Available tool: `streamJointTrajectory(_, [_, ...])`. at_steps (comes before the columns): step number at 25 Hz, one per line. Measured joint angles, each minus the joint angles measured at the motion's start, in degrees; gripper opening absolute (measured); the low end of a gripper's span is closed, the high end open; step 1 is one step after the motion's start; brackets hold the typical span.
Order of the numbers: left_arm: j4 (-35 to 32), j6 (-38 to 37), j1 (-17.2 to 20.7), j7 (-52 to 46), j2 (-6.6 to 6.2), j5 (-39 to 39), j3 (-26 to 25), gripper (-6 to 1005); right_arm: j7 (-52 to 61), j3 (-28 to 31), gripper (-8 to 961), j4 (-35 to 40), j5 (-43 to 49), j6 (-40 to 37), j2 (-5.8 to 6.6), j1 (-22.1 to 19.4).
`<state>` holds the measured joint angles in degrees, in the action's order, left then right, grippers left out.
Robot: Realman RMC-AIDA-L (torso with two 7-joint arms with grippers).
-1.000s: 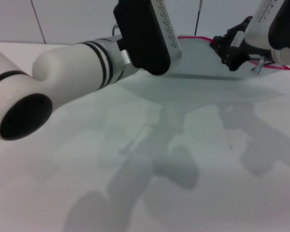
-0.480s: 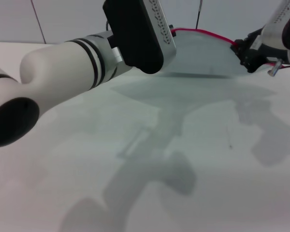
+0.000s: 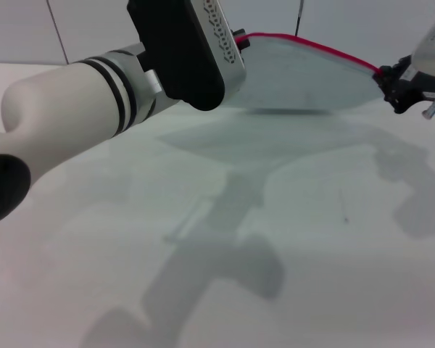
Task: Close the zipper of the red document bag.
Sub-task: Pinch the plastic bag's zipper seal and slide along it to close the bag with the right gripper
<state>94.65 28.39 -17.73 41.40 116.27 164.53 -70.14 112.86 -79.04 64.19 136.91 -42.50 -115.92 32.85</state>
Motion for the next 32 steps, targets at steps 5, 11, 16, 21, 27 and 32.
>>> streamJointTrajectory(5, [1.18, 0.00, 0.86, 0.34, 0.00, 0.00, -0.07, 153, -0.01, 2.27, 95, -1.70, 1.31, 0.51, 0.06, 0.10])
streamJointTrajectory(11, [3.11, 0.02, 2.76, 1.14, 0.08, 0.00, -0.60, 155, -0.02, 2.63, 109, -2.34, 1.48, 1.73, 0.08, 0.04])
streamJointTrajectory(16, [3.58, 0.09, 3.22, 1.21, 0.10, -0.01, -0.69, 157, -0.02, 3.37, 120, -2.86, 2.04, 1.81, 0.08, 0.02])
streamJointTrajectory(21, [3.61, 0.09, 3.26, 1.23, 0.09, -0.01, -0.70, 158, -0.02, 3.42, 131, -3.02, 2.06, 2.24, 0.08, 0.03])
streamJointTrajectory(27, [3.61, 0.09, 3.32, 1.39, 0.02, 0.00, -1.10, 160, -0.02, 3.48, 145, -3.10, 2.10, 2.53, 0.08, 0.00])
streamJointTrajectory(32, [3.61, -0.07, 3.31, 1.69, 0.04, 0.00, -1.28, 162, -0.85, 3.31, 156, -3.56, 2.43, 2.38, 0.07, 0.30])
